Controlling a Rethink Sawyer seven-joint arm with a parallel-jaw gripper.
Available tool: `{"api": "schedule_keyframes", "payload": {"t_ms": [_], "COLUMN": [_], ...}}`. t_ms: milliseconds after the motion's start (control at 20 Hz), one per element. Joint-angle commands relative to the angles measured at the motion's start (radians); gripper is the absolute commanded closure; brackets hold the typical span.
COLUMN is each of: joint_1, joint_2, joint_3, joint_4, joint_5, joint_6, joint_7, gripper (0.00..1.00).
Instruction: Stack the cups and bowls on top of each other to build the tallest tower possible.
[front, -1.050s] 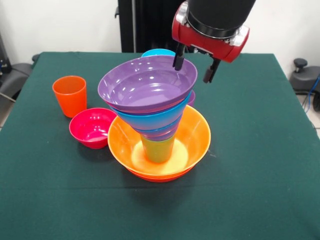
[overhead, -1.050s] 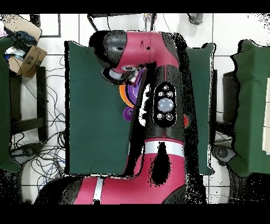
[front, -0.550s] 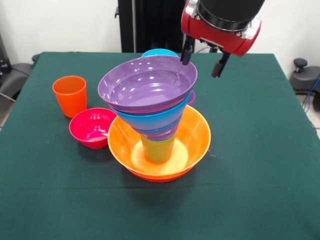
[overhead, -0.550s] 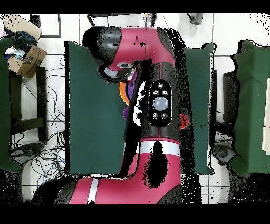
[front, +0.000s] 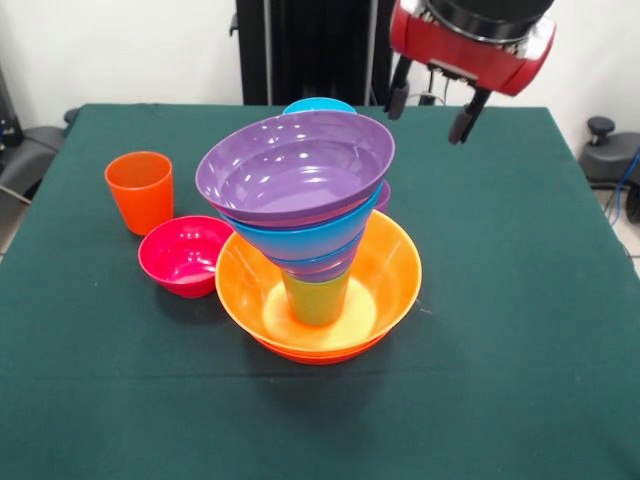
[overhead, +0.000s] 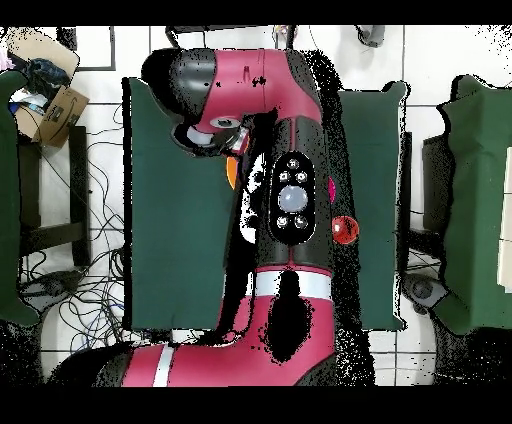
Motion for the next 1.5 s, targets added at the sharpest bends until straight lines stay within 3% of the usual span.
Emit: {"api": "schedule_keyframes", "payload": {"t_ms": [50,700,1050,1500], "joint_1": [0.028,-0.049,-0.136,-0.238], "joint_2": [-0.069,-0.216,-0.245,-0.220], "joint_3": [0.076,0.100,0.129,0.180], "joint_4": [0.202,0.396,0.490,0.495], "joint_5": [0.009,-0.010,-0.071,-0.155], "joint_6": [0.006,-0.038,-0.145,-0.200], "joint_7": [-0.116,-0.274,-0.385,-0.482], "gripper": [0.00,0.00,0.00,0.00]}}
